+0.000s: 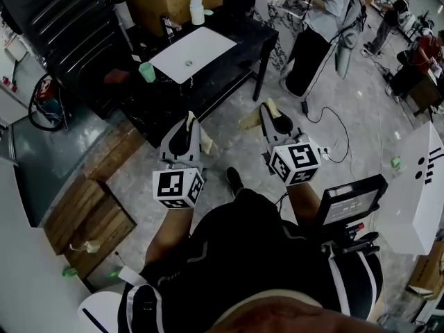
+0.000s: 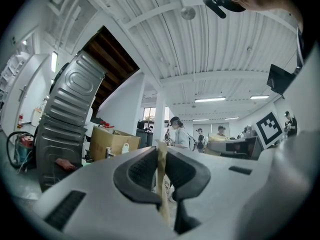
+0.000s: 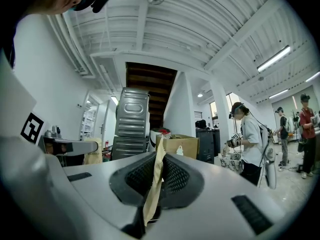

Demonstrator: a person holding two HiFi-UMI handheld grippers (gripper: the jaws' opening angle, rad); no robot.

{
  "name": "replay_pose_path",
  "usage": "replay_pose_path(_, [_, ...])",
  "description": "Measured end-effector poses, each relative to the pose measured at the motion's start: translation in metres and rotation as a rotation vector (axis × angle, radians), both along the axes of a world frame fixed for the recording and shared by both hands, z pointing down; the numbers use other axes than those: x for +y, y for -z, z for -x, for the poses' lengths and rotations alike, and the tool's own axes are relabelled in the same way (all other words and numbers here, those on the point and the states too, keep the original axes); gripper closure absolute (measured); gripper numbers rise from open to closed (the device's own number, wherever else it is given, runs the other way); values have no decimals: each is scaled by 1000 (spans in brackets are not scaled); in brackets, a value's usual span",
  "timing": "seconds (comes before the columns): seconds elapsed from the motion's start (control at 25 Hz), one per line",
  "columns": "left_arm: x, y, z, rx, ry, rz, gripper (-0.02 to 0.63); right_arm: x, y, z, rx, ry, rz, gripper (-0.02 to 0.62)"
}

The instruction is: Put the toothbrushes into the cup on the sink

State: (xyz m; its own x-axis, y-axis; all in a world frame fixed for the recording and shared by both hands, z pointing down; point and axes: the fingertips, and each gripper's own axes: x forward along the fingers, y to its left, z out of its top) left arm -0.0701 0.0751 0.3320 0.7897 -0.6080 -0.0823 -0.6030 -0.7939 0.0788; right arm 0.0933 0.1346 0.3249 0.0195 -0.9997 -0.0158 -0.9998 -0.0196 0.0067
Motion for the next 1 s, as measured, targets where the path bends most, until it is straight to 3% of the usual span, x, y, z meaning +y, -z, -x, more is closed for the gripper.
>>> replay_pose_path(0.44, [-71,8,2,-8,129,-17,565,-91,8,-1,8,128,-29,561])
replay_pose_path(1.0, [-170,3,-47,-51,184,-2,565,-200,2,-50,-53,196,-32,561])
